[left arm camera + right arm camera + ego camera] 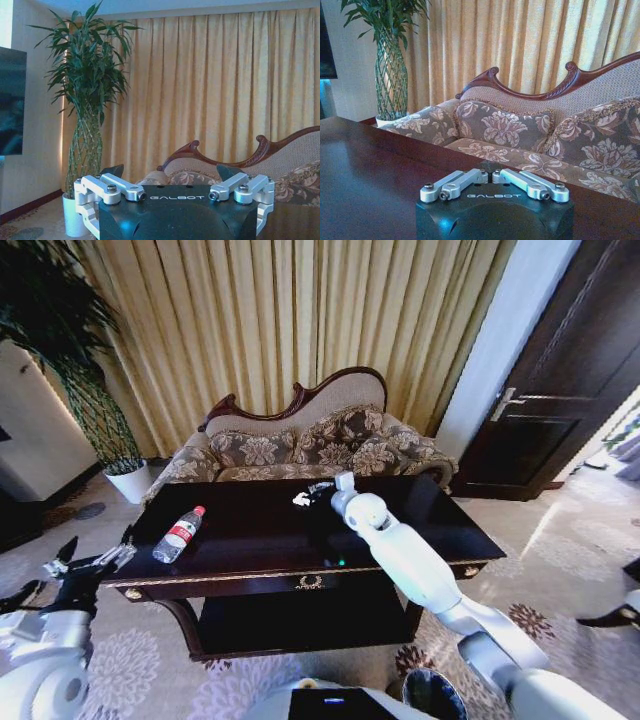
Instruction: Move to the front of the table and place the trash on the table into the trash bin.
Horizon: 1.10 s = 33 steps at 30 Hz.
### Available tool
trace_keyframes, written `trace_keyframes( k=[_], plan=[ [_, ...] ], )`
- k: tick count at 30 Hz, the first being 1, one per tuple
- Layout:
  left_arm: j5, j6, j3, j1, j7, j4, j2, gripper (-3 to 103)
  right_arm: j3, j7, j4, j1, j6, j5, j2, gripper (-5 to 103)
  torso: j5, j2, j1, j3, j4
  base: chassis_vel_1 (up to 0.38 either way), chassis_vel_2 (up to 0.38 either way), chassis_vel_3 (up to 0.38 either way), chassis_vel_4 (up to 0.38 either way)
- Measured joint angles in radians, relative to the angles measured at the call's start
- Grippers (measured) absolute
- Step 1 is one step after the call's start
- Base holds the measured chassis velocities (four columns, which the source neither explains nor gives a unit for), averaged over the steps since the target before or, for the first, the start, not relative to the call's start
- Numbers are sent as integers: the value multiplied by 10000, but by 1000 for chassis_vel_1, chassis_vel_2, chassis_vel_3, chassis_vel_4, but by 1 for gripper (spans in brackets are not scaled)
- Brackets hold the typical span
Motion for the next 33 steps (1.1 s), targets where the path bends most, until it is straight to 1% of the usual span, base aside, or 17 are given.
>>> trace_keyframes(
  k=[5,9,10,13,14,15,16,18,19,21,22,23,24,25,26,29,33],
  plan=[
    [4,7,41,-26,1,8,17,100,3,0,121,-211,-65,-74,-49,2,0,0,0,0,0,0,0,0,0],
    [5,11,12,-15,1,25,27,100,-210,0,-5,-248,-80,-238,74,24,-1,0,0,0,1,0,0,0,0],
    [5,11,12,-15,1,25,27,100,-210,0,-5,-248,-80,-238,74,24,-1,0,0,0,1,0,0,0,0],
    [1,11,-50,18,1,41,25,100,-334,0,-269,-162,-81,-273,247,40,-1,0,0,0,2,0,0,0,0],
    [1,11,-50,18,1,41,25,100,-334,0,-269,-162,-81,-273,247,40,-1,0,0,0,2,0,0,0,0],
    [0,10,-65,32,1,46,22,100,-367,0,-358,-140,-81,-285,282,45,-1,0,0,0,3,0,0,0,0],
    [0,11,-68,38,0,49,21,100,-378,0,-402,-130,-81,-290,297,45,-2,0,0,0,2,0,0,0,0],
    [-1,5,-72,34,1,56,21,100,-383,0,-542,-84,-83,-307,340,56,-2,0,0,0,1,0,0,0,0],
    [-1,5,-72,34,1,56,21,100,-383,0,-542,-84,-83,-307,340,56,-2,0,0,0,1,0,0,0,0],
    [5,3,-27,3,11,57,5,100,-365,0,-614,-46,-142,-312,345,67,-1,0,0,0,1,0,0,0,0],
    [5,3,-27,3,11,57,5,100,-365,0,-614,-46,-142,-312,345,67,-1,0,0,0,1,0,0,0,0],
    [27,2,14,-12,14,49,-11,100,-345,0,-657,-32,-166,-319,350,78,-1,0,0,0,0,0,0,0,0],
    [35,2,28,-15,16,41,-15,100,-337,0,-673,-30,-175,-320,360,78,-1,0,0,0,-1,0,0,0,0],
    [45,2,36,-21,17,34,-15,100,-333,0,-685,-31,-181,-322,366,83,-1,0,0,0,0,0,0,0,0],
    [51,2,26,-24,16,31,-14,100,-330,0,-703,-87,-185,-339,400,94,0,0,0,0,0,0,0,0,0],
    [49,0,-5,5,16,28,-21,100,-330,0,-720,-153,-185,-407,481,99,0,0,0,0,0,0,0,0,0],
    [48,-41,-18,52,16,27,-54,100,-339,0,-759,-200,-178,-465,585,100,-1,0,0,0,1,0,0,0,0]
  ],
)
